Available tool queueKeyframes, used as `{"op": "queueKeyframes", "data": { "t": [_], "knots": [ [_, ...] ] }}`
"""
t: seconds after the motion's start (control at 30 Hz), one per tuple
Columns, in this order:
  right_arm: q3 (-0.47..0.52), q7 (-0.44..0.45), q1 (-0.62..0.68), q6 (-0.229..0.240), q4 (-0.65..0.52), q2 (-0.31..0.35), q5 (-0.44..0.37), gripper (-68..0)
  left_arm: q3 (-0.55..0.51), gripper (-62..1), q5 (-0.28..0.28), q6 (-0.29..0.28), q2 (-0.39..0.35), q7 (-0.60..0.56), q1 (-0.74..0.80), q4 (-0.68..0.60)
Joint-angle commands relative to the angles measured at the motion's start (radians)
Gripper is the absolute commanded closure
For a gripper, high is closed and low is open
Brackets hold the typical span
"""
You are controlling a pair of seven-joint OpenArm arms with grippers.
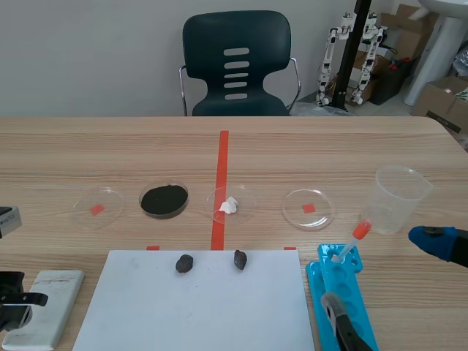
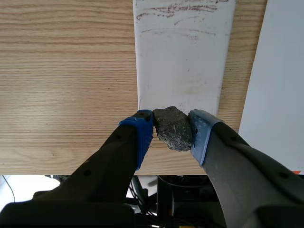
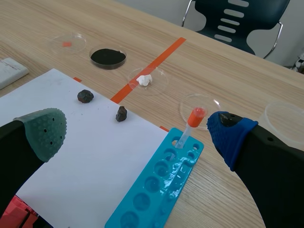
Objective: Rub the mineral on the streak plate below the first streak
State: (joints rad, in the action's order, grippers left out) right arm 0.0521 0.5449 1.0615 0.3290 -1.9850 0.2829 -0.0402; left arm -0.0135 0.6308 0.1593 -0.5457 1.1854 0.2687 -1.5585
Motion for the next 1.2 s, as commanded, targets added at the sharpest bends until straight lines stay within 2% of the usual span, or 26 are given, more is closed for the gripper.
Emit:
{"op": "queueKeyframes", "data": {
  "t": [0.0,0.5,1.07,1.17],
  "knots": [
    [0.006,0.015,0.000,-0.003,-0.011,0.005,-0.008,-62.3,0.000,-8.5,0.018,-0.007,0.002,0.002,-0.011,0.002],
    [0.006,0.015,0.000,-0.003,-0.011,0.005,-0.008,-62.3,0.013,-8.5,0.017,-0.065,0.033,-0.003,-0.032,0.064],
    [0.006,0.015,0.000,-0.003,-0.011,0.005,-0.008,-62.3,0.038,-8.5,0.013,-0.069,0.049,-0.037,-0.059,0.138],
    [0.006,0.015,0.000,-0.003,-0.011,0.005,-0.008,-62.3,0.038,-8.5,0.028,-0.074,0.053,-0.038,-0.059,0.137]
  ]
}}
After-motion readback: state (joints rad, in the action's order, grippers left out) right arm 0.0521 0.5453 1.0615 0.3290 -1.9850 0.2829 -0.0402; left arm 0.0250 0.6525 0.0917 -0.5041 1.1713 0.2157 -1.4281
